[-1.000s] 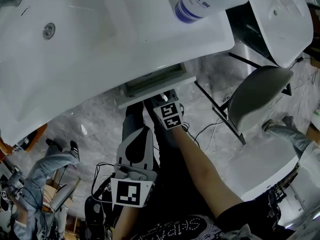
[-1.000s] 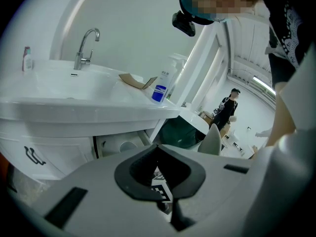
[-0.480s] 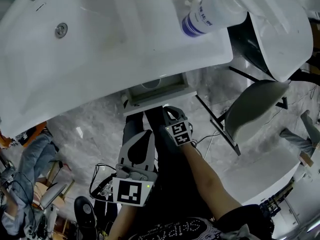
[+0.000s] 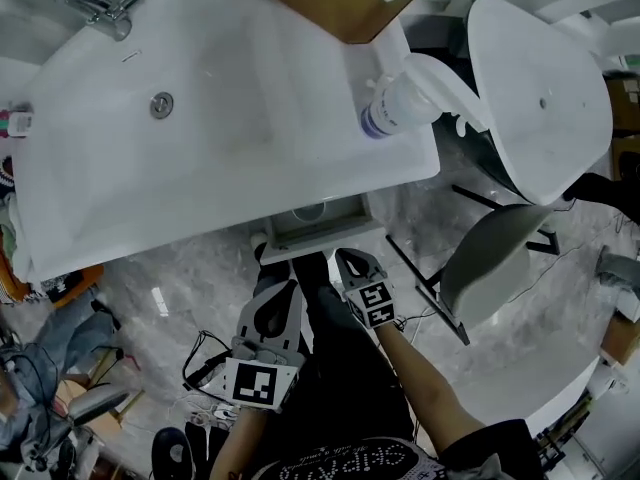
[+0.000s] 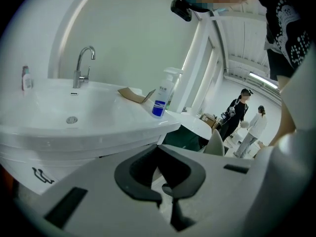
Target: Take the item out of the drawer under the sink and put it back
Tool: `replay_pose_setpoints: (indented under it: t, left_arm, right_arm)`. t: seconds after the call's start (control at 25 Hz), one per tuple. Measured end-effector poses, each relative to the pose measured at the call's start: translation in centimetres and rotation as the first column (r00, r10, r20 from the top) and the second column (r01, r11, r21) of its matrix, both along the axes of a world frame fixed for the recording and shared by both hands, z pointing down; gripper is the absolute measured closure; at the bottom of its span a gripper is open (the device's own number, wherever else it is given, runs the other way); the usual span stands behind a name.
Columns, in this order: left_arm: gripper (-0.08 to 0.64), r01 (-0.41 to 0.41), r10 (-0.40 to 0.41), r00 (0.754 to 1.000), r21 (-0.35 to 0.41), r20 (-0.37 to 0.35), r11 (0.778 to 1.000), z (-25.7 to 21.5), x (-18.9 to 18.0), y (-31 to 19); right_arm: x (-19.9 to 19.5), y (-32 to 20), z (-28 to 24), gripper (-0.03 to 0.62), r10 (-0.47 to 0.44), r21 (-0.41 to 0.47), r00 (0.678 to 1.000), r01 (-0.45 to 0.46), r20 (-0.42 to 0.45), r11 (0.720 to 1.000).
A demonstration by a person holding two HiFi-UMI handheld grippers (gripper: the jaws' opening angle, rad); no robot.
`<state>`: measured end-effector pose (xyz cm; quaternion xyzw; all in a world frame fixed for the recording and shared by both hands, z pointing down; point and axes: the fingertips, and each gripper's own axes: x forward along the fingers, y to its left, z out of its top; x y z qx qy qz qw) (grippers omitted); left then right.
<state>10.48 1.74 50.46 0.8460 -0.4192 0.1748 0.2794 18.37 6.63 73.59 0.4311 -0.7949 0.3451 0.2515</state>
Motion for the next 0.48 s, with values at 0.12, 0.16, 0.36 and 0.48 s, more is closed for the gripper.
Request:
replay_pose_setpoints:
  t: [0.12,0.16,0.36,0.48]
  left_arm:
    - [0.560,-0.006,0.006,1.000,0.012,0.014,1.000,-0.7,-0.7,-0.3]
    - [0.560,-0.015,0.015,1.000,0.010,0.024,1.000,-0.9,-1.1,-0.2]
    - [0.560,-0.017,0.016,1.000,0.045,0.011,0.999,-2.4,-1.6,-0.8]
    - [0.560,-0.015,0.016,1.000,0.064,-0.001,0.998,-3.5,-1.9,-1.0]
  right_arm:
    - [0.4,-0.6,-2.0,0.577,-0.011,0.028,1.000,0.011,-0.002,1.000]
    - [0.7,-0.8,-2.5,0.577,-0.009,0.034,1.000,0.010,-0.008,0.999]
    - [2.0,-2.6,-5.2,0.577,0.049,0.067,0.999,-0.048,-0.018,0.997]
    - [1.8,-3.9,-7.6,0.577,0.068,0.116,0.998,-0.067,-0.003,0.991]
